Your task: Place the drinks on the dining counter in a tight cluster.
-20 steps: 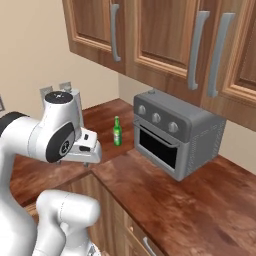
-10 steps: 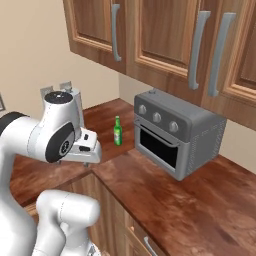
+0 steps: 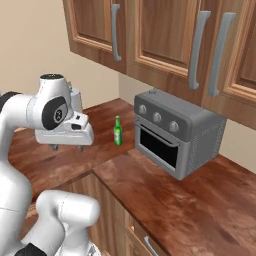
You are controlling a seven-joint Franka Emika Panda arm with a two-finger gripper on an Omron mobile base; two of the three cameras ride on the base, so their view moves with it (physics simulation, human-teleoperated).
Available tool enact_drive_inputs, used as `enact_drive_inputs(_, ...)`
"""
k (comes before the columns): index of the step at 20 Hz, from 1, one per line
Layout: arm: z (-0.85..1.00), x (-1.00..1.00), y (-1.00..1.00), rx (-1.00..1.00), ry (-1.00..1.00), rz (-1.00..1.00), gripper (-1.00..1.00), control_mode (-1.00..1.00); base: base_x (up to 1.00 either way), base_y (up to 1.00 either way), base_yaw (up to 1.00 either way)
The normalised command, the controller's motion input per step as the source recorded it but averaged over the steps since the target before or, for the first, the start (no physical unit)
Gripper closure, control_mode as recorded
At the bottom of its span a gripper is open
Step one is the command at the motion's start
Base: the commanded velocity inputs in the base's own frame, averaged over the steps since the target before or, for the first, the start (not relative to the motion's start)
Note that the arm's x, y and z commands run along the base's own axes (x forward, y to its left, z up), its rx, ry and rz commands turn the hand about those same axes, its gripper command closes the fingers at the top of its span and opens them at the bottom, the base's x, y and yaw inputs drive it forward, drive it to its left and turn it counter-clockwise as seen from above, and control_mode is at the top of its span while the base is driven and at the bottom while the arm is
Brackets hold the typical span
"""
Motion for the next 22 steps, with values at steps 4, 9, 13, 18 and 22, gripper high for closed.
enact_drive_inputs(4, 0.02, 0.47, 0.12, -0.08, 0.12, 0.00, -1.00, -1.00, 0.00, 0.00, 0.00)
enact_drive_inputs(9, -0.16, 0.32, 0.05, -0.02, -0.02, -0.04, -1.00, -1.00, 0.00, 0.00, 0.00)
enact_drive_inputs(13, -0.09, 0.72, 0.00, 0.00, -0.18, -0.07, -1.00, -1.00, 0.00, 0.00, 0.00)
enact_drive_inputs(18, -0.01, 0.77, 0.00, 0.00, -0.15, -0.09, -1.00, -1.00, 0.00, 0.00, 0.00)
enact_drive_inputs(22, 0.01, 0.78, 0.00, 0.00, -0.10, -0.10, -1.00, -1.00, 0.00, 0.00, 0.00)
